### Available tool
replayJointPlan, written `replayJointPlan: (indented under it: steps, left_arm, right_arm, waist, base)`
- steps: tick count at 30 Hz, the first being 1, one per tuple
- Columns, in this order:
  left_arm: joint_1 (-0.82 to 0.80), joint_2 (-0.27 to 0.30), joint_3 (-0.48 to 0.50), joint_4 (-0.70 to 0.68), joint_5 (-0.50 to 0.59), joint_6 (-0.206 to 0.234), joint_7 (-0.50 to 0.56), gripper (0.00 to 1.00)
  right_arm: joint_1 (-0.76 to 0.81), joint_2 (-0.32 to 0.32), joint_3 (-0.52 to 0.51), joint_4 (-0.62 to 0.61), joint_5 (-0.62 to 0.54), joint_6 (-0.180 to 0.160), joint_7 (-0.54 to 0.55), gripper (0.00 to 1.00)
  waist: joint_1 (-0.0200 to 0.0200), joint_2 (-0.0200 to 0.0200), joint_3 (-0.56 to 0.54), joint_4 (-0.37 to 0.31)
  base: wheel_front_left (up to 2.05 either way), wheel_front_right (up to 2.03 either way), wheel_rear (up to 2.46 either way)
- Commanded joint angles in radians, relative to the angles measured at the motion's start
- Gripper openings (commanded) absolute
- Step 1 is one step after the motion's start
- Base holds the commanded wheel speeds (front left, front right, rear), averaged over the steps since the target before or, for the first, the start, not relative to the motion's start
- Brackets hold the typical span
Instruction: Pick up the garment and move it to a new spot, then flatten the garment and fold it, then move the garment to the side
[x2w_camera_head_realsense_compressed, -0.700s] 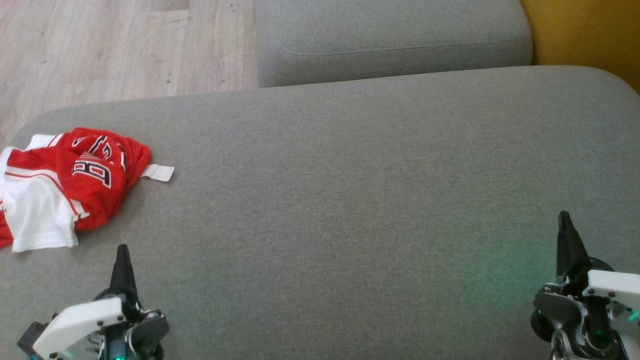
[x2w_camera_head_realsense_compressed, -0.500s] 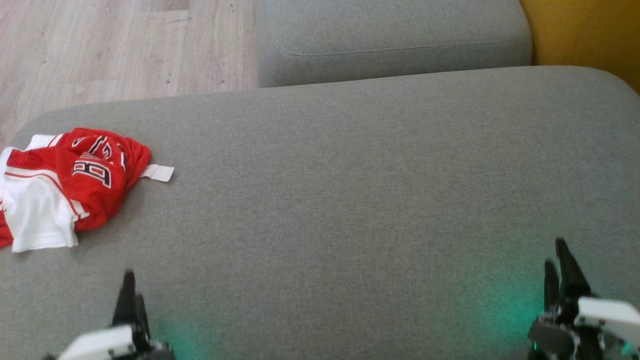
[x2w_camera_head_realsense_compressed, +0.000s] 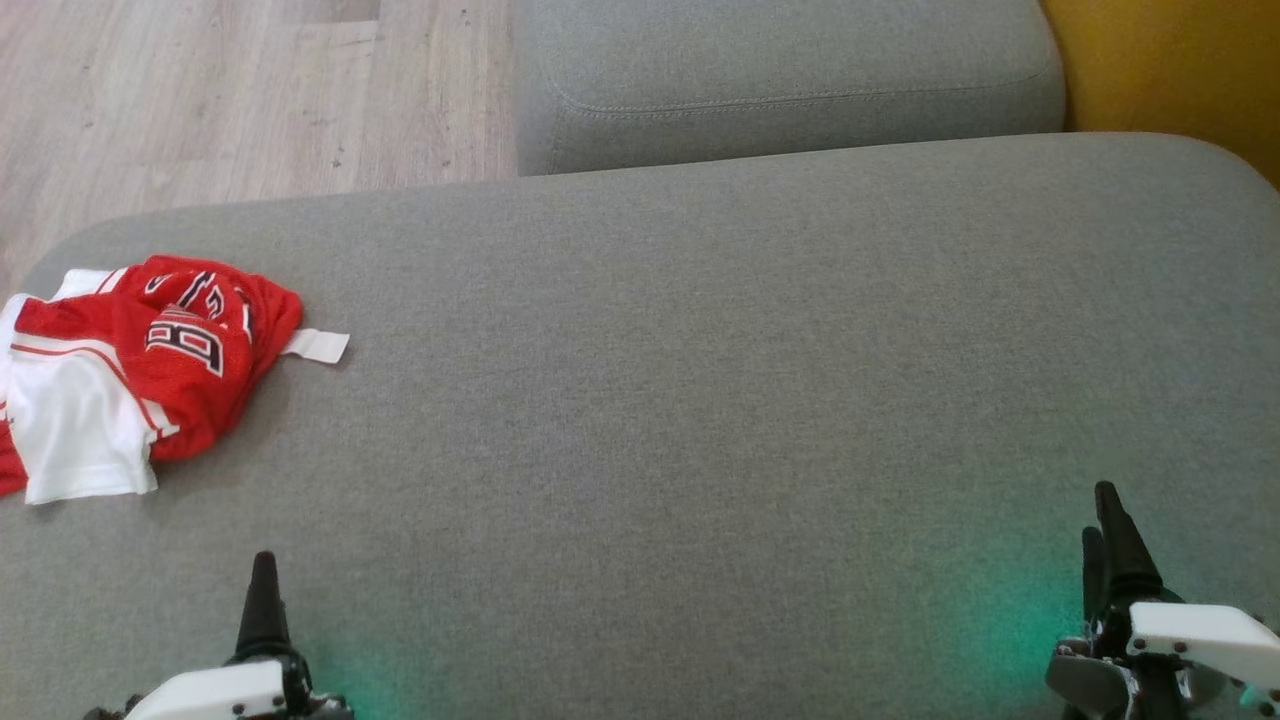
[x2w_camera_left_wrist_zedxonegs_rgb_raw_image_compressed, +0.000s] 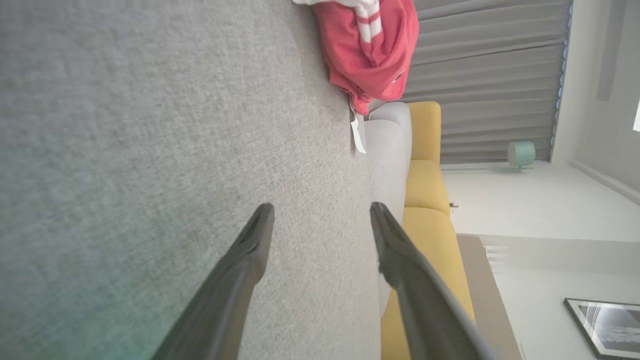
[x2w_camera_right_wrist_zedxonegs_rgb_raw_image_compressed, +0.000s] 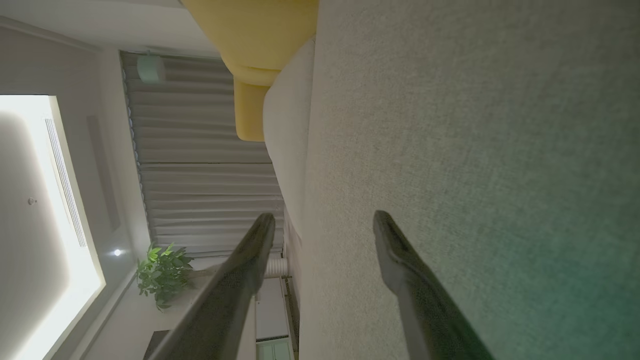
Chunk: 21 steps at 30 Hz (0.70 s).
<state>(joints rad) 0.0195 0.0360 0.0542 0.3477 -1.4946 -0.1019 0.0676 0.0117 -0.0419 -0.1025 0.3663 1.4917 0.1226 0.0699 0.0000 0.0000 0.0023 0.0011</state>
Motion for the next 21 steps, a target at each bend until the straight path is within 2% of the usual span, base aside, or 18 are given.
replayJointPlan:
  steps: [1,21]
  left_arm:
    - [-0.038,0.006,-0.003,-0.039,0.032,0.003,-0.011,1.00]
    - [-0.025,0.026,-0.050,-0.081,0.338,0.030,-0.066,1.00]
  right_arm:
    - [-0.043,-0.003,0.007,-0.039,-0.030,0.001,-0.012,1.00]
    - [-0.049,-0.004,0.044,-0.062,-0.311,0.002,-0.067,1.00]
  waist:
    - [0.0000,0.0000,0.000,0.000]
    - [0.0000,0.0000,-0.005,0.004]
  base:
    - [0.00,0.00,0.00]
    - [0.00,0.00,0.00]
